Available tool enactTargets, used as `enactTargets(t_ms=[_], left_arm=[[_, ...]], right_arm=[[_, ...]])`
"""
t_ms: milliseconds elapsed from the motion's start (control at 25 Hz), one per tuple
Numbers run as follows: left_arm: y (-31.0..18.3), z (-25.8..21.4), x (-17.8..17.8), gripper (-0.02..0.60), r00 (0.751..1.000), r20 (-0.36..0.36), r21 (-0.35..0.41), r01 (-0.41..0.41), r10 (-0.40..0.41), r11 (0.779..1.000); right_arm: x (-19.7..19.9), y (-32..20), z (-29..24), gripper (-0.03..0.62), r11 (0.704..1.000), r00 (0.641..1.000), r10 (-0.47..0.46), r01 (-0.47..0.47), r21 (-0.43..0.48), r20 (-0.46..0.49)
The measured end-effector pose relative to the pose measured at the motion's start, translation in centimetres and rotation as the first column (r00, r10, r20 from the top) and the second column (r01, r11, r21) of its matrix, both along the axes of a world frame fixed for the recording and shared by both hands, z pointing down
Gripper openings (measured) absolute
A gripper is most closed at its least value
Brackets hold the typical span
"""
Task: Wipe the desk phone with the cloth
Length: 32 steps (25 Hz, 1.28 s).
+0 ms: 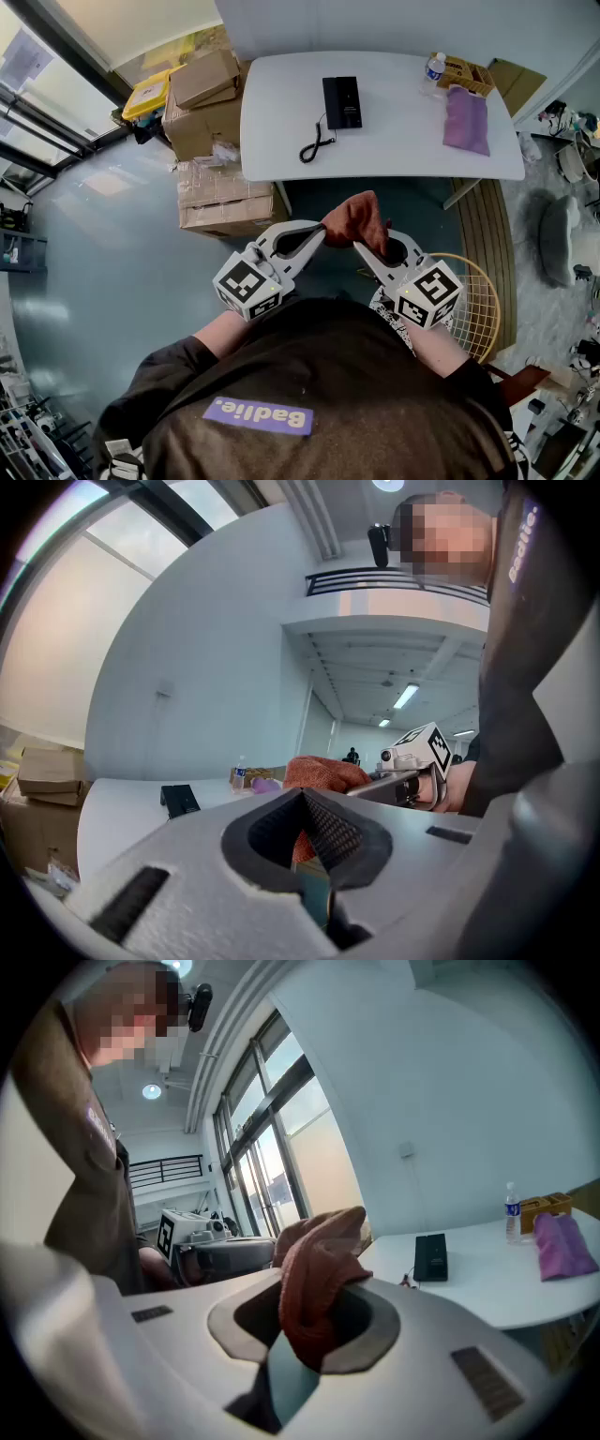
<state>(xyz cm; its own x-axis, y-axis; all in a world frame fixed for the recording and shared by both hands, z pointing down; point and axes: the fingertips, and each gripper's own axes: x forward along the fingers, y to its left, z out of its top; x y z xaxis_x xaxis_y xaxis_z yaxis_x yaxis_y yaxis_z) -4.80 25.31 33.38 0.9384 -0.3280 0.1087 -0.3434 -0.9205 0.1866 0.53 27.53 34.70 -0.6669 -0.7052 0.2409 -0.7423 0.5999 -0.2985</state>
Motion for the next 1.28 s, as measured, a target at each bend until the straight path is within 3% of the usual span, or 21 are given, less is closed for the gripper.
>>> enactTargets(t_ms=[840,1040,1280], left_arm=[[0.4,1.2,1.8,0.015,0.996,0.013,0.002,0.084,-0.084,0.996],[-1.6,1.2,1.1,0.015,0.995,0.002,0.005,0.102,-0.102,0.995],[-5.9,1.6,1.2,0.015,0.998,-0.017,0.005,0.053,-0.053,0.999]], right_arm=[[1.9,-0.5,2.1,0.094,0.997,0.997,-0.073,0.073,-0.017,0.032],[1.4,-2.3,2.1,0.094,0.996,0.996,-0.085,0.085,-0.013,0.024],[1.1,-6.3,2.1,0.094,0.999,0.999,-0.041,0.041,-0.019,0.004]])
